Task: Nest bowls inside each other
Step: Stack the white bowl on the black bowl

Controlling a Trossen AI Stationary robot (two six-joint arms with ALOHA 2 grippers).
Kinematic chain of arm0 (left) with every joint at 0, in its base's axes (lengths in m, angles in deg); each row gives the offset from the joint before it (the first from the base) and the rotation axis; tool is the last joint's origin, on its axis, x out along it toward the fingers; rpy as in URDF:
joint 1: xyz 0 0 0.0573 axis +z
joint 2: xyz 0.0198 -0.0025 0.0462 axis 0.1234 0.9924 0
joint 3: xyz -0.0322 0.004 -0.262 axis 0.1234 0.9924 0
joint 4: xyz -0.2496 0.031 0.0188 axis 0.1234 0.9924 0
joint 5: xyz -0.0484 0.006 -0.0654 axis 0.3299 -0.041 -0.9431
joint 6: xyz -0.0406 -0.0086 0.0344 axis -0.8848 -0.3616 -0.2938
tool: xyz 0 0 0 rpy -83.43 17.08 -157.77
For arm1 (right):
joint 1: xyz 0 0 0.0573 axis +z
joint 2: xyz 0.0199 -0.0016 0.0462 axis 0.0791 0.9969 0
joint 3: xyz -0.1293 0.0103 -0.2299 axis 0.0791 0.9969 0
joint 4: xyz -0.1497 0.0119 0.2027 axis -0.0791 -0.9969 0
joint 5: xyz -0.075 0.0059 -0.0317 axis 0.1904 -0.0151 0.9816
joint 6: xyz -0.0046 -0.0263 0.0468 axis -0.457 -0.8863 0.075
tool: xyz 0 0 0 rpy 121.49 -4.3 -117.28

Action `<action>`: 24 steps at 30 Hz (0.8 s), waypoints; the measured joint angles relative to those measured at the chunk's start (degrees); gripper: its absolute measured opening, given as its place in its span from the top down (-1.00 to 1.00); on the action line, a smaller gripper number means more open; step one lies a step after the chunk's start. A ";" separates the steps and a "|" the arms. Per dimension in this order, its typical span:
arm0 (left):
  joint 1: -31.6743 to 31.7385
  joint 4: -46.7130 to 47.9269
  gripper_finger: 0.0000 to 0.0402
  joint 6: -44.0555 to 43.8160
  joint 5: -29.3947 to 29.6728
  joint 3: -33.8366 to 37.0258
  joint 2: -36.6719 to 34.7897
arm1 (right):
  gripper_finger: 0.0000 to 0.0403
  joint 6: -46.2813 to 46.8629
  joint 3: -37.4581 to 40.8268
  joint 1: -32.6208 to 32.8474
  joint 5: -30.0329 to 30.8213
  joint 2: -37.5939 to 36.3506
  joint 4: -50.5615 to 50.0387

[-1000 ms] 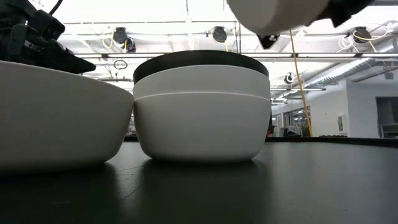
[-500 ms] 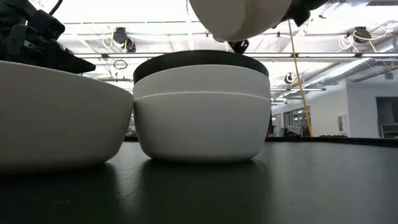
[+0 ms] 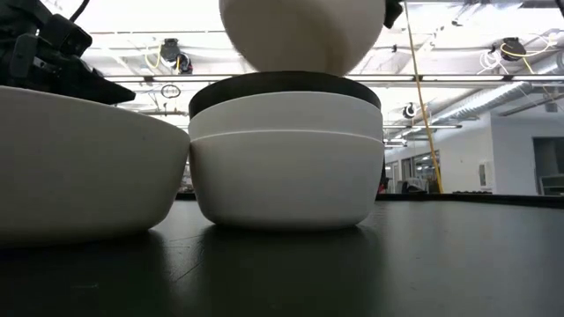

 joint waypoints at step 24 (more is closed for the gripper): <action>0.00 -0.02 0.70 0.15 -0.02 0.00 0.01 | 1.00 3.87 -10.65 2.50 4.82 10.70 -17.12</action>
